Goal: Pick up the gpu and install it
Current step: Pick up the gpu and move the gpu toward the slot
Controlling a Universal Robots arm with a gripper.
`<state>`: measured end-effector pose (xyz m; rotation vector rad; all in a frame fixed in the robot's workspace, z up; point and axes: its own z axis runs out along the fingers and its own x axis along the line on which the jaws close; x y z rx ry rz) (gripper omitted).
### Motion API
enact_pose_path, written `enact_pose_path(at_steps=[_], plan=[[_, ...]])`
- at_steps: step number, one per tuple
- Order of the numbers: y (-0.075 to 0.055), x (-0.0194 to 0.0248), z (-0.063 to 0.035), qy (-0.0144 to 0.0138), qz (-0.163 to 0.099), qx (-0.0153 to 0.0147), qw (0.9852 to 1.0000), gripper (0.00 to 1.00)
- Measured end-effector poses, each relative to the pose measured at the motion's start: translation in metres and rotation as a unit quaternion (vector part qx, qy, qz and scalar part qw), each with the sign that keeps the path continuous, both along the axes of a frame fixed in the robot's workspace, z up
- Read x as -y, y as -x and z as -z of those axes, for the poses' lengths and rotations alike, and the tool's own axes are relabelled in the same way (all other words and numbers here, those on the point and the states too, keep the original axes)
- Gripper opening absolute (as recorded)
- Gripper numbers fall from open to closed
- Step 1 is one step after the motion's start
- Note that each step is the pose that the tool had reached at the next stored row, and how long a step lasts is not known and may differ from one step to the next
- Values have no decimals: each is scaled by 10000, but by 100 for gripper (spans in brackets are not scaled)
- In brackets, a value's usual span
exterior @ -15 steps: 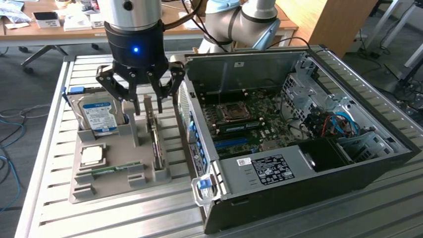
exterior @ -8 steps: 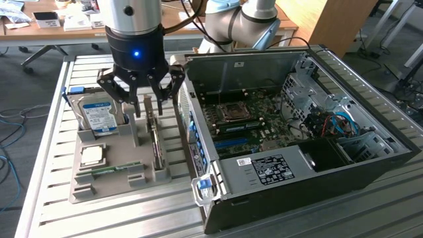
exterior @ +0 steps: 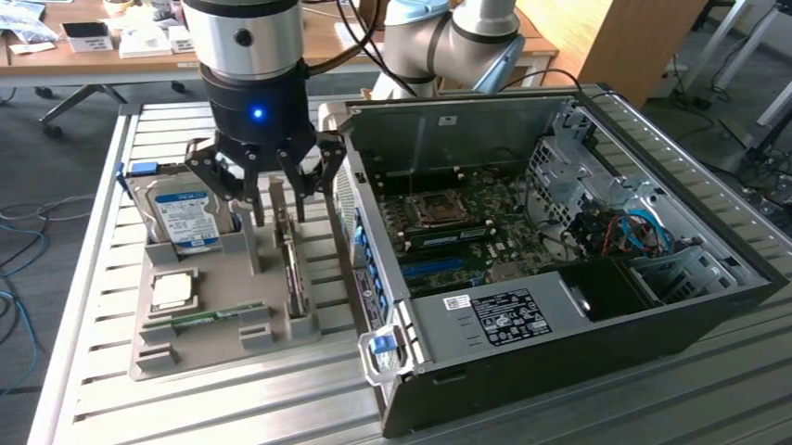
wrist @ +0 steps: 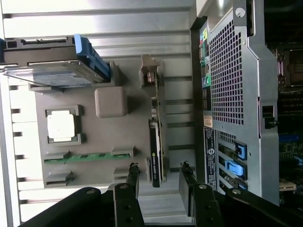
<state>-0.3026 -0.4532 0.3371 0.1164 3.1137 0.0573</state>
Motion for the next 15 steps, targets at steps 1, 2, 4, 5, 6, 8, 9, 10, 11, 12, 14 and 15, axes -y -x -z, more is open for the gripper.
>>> enact_pose_path(at_steps=[1, 2, 4, 5, 6, 8, 9, 10, 11, 12, 14, 15], plan=[[0, 0, 36, 0, 0, 0, 10000, 47], [0, 0, 65, 0, 0, 0, 10000, 47], [0, 0, 65, 0, 0, 0, 10000, 47], [0, 0, 65, 0, 0, 0, 10000, 47], [0, 0, 65, 0, 0, 0, 10000, 47], [0, 0, 65, 0, 0, 0, 10000, 47], [0, 0, 65, 0, 0, 0, 10000, 47], [0, 0, 66, -1, 0, 0, 10000, 47], [0, -1, 67, -7, 1, 1, 10000, 47], [1, -1, 69, -12, 1, 1, 10000, 47], [0, 0, 78, -16, 0, 1, 10000, 47], [0, 0, 84, -16, 0, 0, 10000, 47]])
